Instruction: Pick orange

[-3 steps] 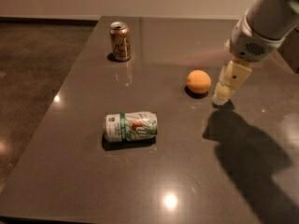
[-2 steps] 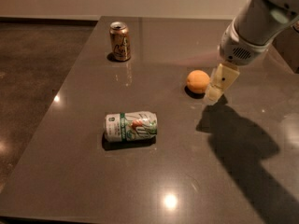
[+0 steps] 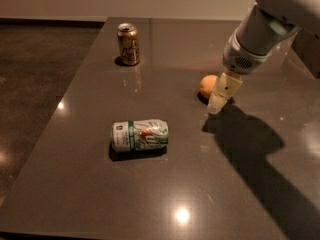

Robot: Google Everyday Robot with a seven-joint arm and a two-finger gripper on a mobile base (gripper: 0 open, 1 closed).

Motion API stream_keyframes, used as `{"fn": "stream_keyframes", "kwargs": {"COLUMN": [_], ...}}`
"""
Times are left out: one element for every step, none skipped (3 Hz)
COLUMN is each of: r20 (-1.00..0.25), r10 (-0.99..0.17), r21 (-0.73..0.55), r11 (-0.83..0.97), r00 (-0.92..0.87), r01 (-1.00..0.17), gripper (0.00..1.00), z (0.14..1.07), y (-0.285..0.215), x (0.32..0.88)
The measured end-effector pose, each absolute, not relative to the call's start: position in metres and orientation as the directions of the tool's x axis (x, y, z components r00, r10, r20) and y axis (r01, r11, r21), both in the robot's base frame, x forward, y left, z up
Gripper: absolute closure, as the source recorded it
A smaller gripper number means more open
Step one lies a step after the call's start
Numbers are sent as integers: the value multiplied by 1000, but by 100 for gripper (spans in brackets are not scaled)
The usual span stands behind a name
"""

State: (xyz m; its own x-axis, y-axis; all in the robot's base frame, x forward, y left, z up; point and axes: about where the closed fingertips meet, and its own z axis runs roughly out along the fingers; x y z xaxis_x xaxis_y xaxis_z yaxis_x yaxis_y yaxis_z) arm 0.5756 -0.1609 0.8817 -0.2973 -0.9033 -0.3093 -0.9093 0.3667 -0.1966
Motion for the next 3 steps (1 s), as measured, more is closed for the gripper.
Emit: {"fn": "stream_keyframes", "kwargs": {"r20": [-314, -320, -329], "r10": [-903, -901, -900], "r21": [-169, -143, -126], "r11": [358, 350, 342], "r00": [-294, -292, -285], "r01": [-918, -926, -931], "gripper": [1, 29, 53], "z": [864, 852, 849], "y": [-152, -147, -147], "x": [589, 598, 603]}}
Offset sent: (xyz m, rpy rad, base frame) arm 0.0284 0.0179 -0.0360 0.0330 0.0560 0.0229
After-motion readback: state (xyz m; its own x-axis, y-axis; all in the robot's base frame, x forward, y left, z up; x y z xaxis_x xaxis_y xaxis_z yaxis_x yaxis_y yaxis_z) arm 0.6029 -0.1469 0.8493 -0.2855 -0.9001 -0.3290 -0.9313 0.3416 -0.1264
